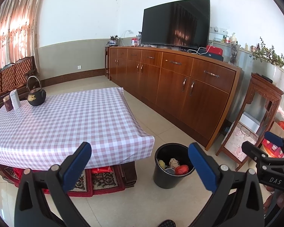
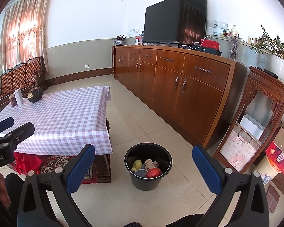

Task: Collect trash

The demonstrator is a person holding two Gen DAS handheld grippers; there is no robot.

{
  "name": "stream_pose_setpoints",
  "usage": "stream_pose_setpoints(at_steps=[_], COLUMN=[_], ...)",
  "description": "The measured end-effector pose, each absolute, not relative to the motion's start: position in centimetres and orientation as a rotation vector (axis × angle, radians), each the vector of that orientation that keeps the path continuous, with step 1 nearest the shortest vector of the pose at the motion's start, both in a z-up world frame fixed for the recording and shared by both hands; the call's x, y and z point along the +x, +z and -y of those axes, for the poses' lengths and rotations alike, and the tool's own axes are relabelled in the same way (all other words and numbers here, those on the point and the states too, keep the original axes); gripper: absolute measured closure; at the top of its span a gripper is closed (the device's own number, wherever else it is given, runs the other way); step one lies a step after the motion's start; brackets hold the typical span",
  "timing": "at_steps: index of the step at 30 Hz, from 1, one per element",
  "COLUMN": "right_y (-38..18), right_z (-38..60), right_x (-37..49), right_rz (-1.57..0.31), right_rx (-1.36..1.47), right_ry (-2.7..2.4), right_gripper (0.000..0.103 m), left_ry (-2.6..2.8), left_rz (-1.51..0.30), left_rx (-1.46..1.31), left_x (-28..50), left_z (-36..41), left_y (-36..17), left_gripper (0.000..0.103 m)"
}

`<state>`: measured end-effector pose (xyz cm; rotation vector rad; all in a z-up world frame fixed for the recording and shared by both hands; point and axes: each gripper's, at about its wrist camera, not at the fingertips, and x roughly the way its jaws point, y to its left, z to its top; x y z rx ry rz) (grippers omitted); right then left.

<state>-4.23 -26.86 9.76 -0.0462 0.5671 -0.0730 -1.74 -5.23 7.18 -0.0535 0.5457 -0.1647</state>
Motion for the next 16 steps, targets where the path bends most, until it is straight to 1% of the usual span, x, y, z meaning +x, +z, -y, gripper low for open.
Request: stream_pose_setpoints(at_steps=[16], right_y=[9.75], right_z=[26.81], right_x=[-4.28], right_rz=[-0.570], right_rx=[-0.048], right_ry=[-0.071], right_gripper=[0.000], left_ry=[-0.191], left_rz=[-0.576], left_rx=[-0.058], left_x=[-1.48], left_z=[4.96], left_y=[6.52], left_gripper=[0.001])
